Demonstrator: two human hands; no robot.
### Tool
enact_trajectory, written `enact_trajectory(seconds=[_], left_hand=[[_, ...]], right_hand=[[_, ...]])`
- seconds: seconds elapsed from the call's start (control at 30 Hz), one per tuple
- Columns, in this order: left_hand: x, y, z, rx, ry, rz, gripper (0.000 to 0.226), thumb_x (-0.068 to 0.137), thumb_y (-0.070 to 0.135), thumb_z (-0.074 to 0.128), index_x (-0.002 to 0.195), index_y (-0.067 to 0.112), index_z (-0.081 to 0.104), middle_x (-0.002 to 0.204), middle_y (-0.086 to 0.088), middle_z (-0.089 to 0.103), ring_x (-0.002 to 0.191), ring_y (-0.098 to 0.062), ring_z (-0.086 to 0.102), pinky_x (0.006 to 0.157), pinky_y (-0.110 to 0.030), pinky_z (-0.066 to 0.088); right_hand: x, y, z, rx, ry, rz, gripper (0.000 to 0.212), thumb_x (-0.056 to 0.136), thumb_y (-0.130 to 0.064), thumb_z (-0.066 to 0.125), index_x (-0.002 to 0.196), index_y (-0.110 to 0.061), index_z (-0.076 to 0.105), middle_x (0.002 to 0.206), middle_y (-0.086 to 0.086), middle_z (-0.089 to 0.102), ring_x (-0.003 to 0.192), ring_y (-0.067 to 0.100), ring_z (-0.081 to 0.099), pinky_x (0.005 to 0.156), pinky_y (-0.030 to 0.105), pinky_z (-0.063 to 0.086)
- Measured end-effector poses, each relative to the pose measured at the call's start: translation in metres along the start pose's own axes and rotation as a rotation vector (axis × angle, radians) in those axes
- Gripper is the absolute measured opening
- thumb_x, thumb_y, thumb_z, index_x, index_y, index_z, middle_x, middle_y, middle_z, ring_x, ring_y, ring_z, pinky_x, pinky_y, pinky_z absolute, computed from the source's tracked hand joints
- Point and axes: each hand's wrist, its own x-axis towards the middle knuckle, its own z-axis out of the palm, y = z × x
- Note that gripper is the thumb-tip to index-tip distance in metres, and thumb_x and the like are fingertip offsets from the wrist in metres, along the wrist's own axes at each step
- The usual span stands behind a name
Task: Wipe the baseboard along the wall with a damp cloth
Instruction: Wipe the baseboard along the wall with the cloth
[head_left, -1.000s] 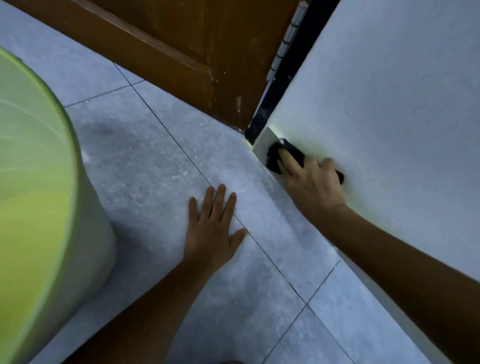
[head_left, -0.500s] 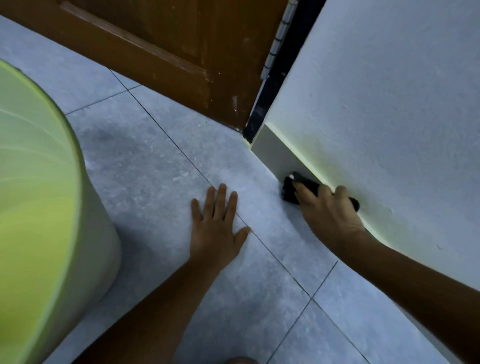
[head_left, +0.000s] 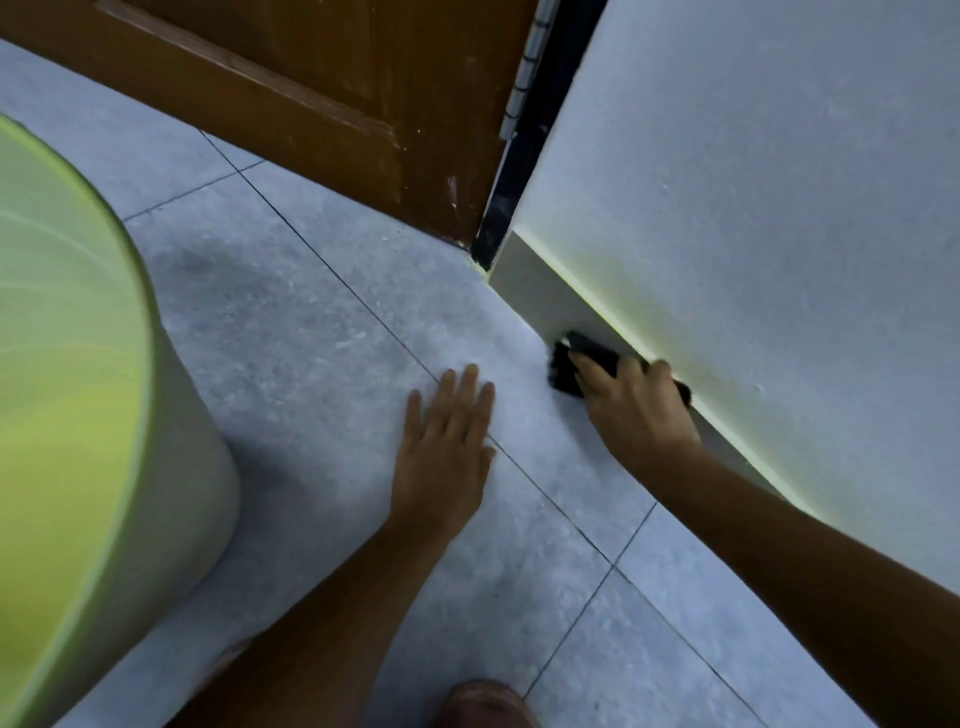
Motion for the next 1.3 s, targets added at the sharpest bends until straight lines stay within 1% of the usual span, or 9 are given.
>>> enact_trajectory(seconds=[0.07,0.17,0.23,0.43,0.53,0.67,0.83,1.17,1.3], left_hand=[[-0.005,0.010,0.002,-0.013,-0.070,0.118,0.066,0.095,0.047,0.020,0.150,0.011,0.022,0.159,-0.013,0.013,0.146,-0.032,0.014,0.115,-0.055,0.019],[-0.003,0.013,0.001,-0.016,-0.228,0.153,0.070,0.097,0.053,0.019,0.151,0.015,-0.005,0.159,-0.008,-0.014,0.147,-0.029,-0.012,0.116,-0.051,-0.004],[-0.005,0.015,-0.005,0.036,-0.273,0.143,0.072,0.097,0.054,0.018,0.150,0.016,-0.013,0.159,-0.007,-0.020,0.146,-0.028,-0.017,0.116,-0.052,-0.007],[-0.006,0.035,-0.007,0.051,-0.257,0.052,0.069,0.098,0.043,0.022,0.150,0.011,-0.011,0.159,-0.011,-0.017,0.146,-0.029,-0.016,0.115,-0.052,-0.007],[-0.012,0.055,-0.003,-0.022,-0.206,-0.006,0.069,0.098,0.039,0.026,0.150,0.009,-0.008,0.159,-0.011,-0.018,0.146,-0.028,-0.017,0.115,-0.052,-0.009],[-0.014,0.066,0.008,-0.033,-0.280,0.033,0.079,0.095,0.057,0.023,0.149,0.013,-0.016,0.157,-0.009,-0.024,0.144,-0.030,-0.021,0.114,-0.054,-0.010],[-0.014,0.063,0.008,0.042,-0.294,0.055,0.085,0.091,0.065,0.021,0.148,0.015,-0.019,0.157,-0.010,-0.025,0.145,-0.031,-0.020,0.115,-0.056,-0.004],[-0.013,0.060,0.004,0.074,-0.301,0.074,0.087,0.090,0.066,0.020,0.148,0.015,-0.020,0.157,-0.010,-0.026,0.144,-0.031,-0.021,0.116,-0.054,-0.003],[-0.015,0.060,0.004,0.069,-0.301,0.078,0.087,0.090,0.066,0.020,0.148,0.015,-0.020,0.156,-0.010,-0.026,0.144,-0.030,-0.021,0.117,-0.054,-0.003]], right_hand=[[-0.033,0.004,0.012,0.007,-0.066,0.031,0.048,0.096,-0.007,0.036,0.143,-0.014,0.041,0.161,0.002,0.011,0.104,0.029,0.051,0.076,0.036,0.040],[-0.051,0.018,0.002,-0.045,-0.026,0.078,0.051,0.097,-0.011,0.035,0.146,-0.021,0.035,0.162,-0.004,0.009,0.105,0.028,0.053,0.075,0.035,0.042],[-0.042,0.021,-0.010,-0.064,0.011,0.062,0.050,0.098,-0.016,0.036,0.147,-0.023,0.033,0.162,-0.004,0.009,0.108,0.029,0.052,0.074,0.036,0.040],[-0.029,0.004,0.006,-0.045,-0.068,0.080,0.045,0.097,-0.015,0.039,0.142,-0.019,0.043,0.159,-0.002,0.016,0.109,0.026,0.051,0.075,0.036,0.037],[-0.075,0.012,0.041,-0.028,-0.096,0.067,0.053,0.095,-0.014,0.039,0.147,-0.020,0.032,0.161,-0.004,0.009,0.108,0.026,0.051,0.076,0.035,0.038],[-0.104,0.024,0.055,-0.054,-0.101,0.047,0.063,0.095,-0.012,0.035,0.153,-0.021,0.012,0.162,-0.002,-0.002,0.107,0.028,0.050,0.078,0.036,0.041],[-0.055,0.019,0.029,0.012,0.054,0.102,0.058,0.098,-0.015,0.034,0.153,-0.021,0.015,0.163,-0.002,-0.002,0.113,0.030,0.048,0.083,0.039,0.042],[-0.105,0.019,0.066,0.004,-0.105,0.036,0.057,0.098,-0.011,0.033,0.153,-0.015,0.016,0.162,0.002,-0.005,0.111,0.030,0.047,0.082,0.039,0.041],[-0.089,0.024,0.044,0.020,0.014,0.106,0.061,0.097,-0.013,0.033,0.153,-0.017,0.010,0.162,-0.002,0.000,0.110,0.031,0.050,0.079,0.039,0.042]])
